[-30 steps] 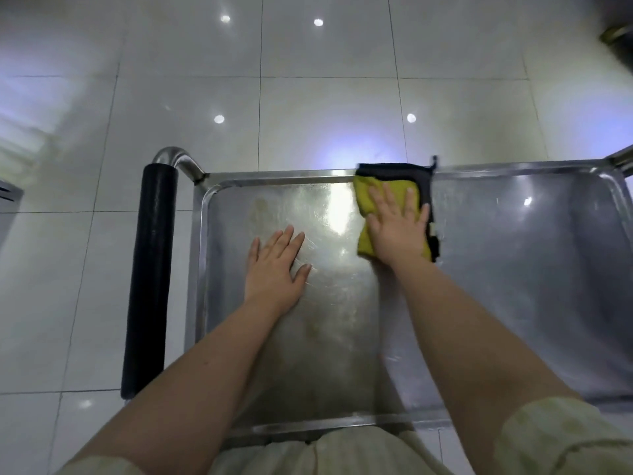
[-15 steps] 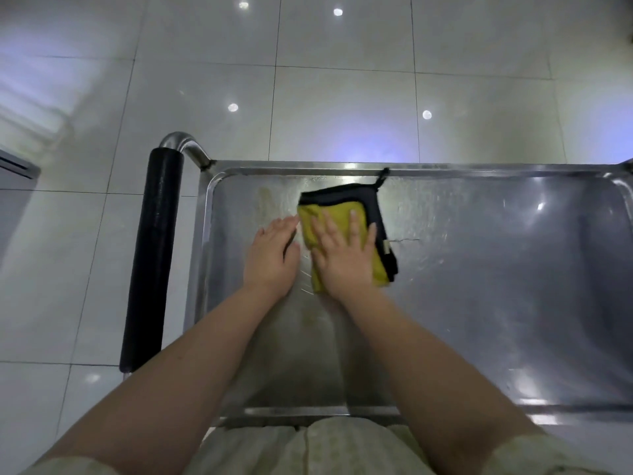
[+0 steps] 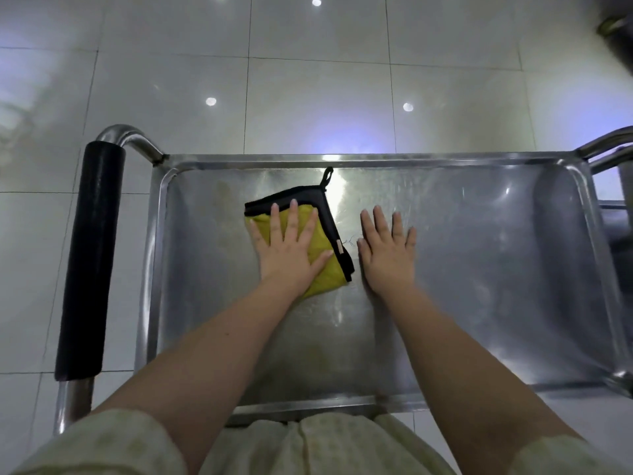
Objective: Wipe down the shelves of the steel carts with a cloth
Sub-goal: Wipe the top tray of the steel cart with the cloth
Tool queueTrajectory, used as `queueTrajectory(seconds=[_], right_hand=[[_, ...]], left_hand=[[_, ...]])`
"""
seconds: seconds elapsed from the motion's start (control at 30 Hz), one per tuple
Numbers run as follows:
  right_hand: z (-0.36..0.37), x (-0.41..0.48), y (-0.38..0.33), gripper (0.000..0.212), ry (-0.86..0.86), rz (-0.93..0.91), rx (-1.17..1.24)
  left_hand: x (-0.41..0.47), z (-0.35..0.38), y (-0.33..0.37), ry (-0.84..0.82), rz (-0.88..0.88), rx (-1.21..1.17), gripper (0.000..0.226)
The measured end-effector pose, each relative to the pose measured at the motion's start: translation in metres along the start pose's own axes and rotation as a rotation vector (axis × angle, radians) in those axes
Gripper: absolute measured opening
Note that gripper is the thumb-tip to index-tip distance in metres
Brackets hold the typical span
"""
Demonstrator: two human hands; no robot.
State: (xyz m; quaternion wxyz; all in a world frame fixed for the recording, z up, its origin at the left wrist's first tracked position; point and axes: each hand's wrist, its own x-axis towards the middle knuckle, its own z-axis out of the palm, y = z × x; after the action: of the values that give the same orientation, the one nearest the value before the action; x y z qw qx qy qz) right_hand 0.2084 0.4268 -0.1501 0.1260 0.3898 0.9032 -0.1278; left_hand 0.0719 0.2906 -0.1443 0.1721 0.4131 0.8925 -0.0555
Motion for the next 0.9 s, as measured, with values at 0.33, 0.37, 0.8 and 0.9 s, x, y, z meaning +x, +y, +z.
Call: queueTrajectory(seconds=[0.33, 0.37, 0.8, 0.9], right_hand=[[-0.009, 0.005, 0.035, 0.052, -0.045, -0.047, 0.102], [-0.008, 0.005, 0.035, 0.051, -0.045, -0.052, 0.096], [-0.011, 0.002, 0.027, 0.051, -0.044, -0.115, 0.114], [-0.007, -0.016, 0.047, 0.055, -0.048, 0.055, -0.023]], left_hand=[[0.041, -0.011, 0.049, -0.028, 0.122, -0.019, 0.079], [0.037, -0.01, 0.041, -0.027, 0.108, -0.023, 0.08], [-0.008, 0.003, -0.075, 0.072, -0.182, -0.101, 0.078], [-0.022, 0.011, -0.03, 0.057, -0.082, -0.098, 0.077]])
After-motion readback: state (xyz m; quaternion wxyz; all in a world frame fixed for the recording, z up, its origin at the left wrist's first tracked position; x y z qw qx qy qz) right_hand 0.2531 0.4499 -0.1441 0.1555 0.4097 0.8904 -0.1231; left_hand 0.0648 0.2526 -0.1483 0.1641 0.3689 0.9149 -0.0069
